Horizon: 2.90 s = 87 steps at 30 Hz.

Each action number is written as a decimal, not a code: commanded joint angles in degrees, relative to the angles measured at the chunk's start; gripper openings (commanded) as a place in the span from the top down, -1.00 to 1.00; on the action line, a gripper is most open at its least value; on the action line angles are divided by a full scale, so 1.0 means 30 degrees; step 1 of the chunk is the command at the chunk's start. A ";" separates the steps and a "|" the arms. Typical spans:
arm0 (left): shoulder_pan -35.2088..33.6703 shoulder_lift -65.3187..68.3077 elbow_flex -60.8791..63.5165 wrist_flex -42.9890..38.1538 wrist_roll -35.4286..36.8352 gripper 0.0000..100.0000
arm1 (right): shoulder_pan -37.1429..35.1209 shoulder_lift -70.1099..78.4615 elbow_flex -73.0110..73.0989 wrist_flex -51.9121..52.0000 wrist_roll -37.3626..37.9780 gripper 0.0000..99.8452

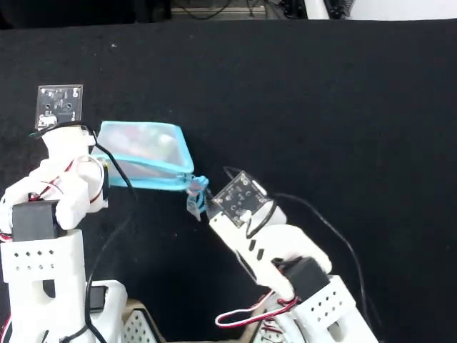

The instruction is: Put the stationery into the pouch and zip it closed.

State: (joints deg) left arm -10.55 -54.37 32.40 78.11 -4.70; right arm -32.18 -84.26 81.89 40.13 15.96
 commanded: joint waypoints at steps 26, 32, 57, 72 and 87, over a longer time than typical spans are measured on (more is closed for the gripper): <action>-0.0132 -0.0147 -0.0484 0.0000 0.0088 0.94 | -0.2462 0.3941 0.2183 -0.7238 -0.4249 0.47; -0.0132 -0.0147 -0.0484 0.0000 0.0088 0.94 | -0.2227 0.9714 -0.1216 -0.7355 -0.4513 0.47; -0.0249 -0.0147 -0.0484 -0.0059 0.0059 0.94 | 0.3311 0.5875 -0.4762 0.3897 0.2462 0.98; -0.0249 -0.0147 -0.0484 -0.0059 0.0059 0.94 | 0.4103 -0.3766 -0.4821 0.5861 0.1084 0.98; -0.0249 -0.0147 -0.0484 -0.0059 0.0117 0.94 | -0.1201 0.0689 -1.0593 0.3692 0.0938 0.98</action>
State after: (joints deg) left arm -10.73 -54.37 32.40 78.11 -4.70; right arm -34.55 -87.96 57.01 53.93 19.38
